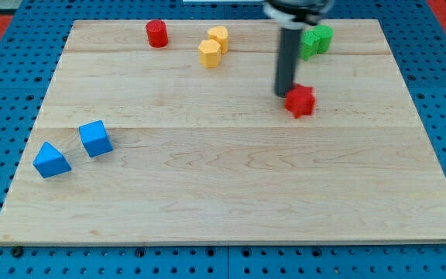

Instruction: Move the red circle to the center right

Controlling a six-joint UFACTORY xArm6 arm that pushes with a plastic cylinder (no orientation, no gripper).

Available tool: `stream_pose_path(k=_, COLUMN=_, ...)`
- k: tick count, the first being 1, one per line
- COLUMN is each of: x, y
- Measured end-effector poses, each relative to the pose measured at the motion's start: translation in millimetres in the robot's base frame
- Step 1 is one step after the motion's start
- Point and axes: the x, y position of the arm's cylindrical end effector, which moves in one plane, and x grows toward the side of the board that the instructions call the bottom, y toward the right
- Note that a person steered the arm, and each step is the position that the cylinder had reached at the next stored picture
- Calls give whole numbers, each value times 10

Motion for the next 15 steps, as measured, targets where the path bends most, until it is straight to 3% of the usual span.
stream_pose_path(k=1, x=75, y=486)
stream_pose_path(k=2, x=276, y=507)
stream_pose_path(k=3, x=199, y=-278)
stream_pose_path(k=4, x=236, y=-1498)
stream_pose_path(k=5, x=-8, y=-2603)
stream_pose_path(k=6, x=-738, y=-3154)
stream_pose_path(k=7, x=-1579, y=-3195)
stream_pose_path(k=8, x=-1819, y=-2847)
stream_pose_path(k=10, x=-648, y=-1815)
stream_pose_path(k=11, x=-544, y=-1821)
stream_pose_path(k=13, x=-113, y=-306)
stream_pose_path(k=14, x=-111, y=-143)
stream_pose_path(k=15, x=139, y=431)
